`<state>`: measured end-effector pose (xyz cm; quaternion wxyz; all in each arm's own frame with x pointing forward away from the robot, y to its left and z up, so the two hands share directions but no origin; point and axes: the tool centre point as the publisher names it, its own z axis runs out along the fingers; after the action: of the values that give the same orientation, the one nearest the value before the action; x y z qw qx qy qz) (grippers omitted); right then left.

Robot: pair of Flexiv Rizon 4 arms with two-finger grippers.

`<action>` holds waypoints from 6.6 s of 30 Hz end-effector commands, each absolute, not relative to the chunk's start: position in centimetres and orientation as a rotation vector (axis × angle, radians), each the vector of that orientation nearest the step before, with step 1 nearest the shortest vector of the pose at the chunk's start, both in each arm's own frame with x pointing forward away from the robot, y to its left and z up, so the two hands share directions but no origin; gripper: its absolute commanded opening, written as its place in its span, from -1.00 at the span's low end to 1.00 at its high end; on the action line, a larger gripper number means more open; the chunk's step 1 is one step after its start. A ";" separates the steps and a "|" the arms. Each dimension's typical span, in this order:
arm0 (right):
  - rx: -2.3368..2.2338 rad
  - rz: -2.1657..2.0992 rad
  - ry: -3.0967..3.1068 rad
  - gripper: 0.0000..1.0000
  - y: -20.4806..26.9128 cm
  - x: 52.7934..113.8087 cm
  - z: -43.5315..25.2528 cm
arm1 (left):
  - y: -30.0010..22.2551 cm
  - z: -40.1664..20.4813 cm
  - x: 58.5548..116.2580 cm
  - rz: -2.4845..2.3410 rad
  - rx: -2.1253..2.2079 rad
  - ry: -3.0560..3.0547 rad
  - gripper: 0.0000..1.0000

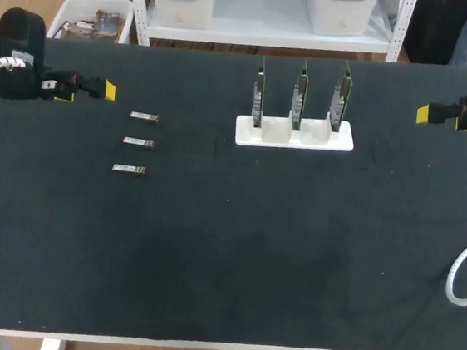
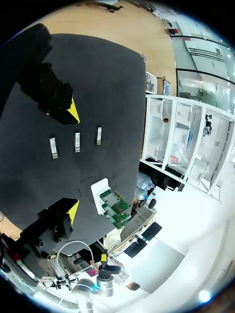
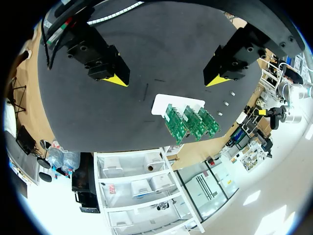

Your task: Pick up the optical module with the left hand, and insert it into the network port with the right hand.

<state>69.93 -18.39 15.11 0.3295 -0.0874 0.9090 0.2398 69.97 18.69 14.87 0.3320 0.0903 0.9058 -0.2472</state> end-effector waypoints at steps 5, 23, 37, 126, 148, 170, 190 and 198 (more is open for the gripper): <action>-0.228 0.627 2.378 1.00 -18.4 69.9 15.1 | 18.6 15.0 70.0 -0.639 0.233 2.374 1.00; -0.228 0.627 2.378 1.00 -18.4 69.9 15.1 | 18.6 15.0 70.0 -0.639 0.233 2.374 1.00; -0.228 0.627 2.378 1.00 -18.4 69.9 15.1 | 18.6 15.0 70.0 -0.639 0.233 2.374 1.00; -0.228 0.627 2.378 1.00 -18.4 69.9 15.1 | 17.9 12.7 78.3 -0.112 1.671 2.298 1.00; -0.228 0.627 2.378 1.00 -18.4 69.9 15.1 | 16.6 11.2 80.1 0.079 2.138 2.084 1.00; -0.228 0.627 2.378 1.00 -18.4 69.9 15.1 | 16.5 6.8 83.7 0.130 2.323 2.080 1.00; -0.228 0.627 2.378 1.00 -18.4 69.9 15.1 | 16.7 4.2 84.2 0.048 2.186 2.209 1.00; -0.228 0.627 2.378 1.00 -18.4 69.9 15.1 | 16.7 4.1 83.9 0.006 2.087 2.224 1.00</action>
<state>69.92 -18.39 15.11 0.3295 -0.0874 0.9090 0.2398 84.10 16.39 4.17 0.0382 0.6808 0.7315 0.0036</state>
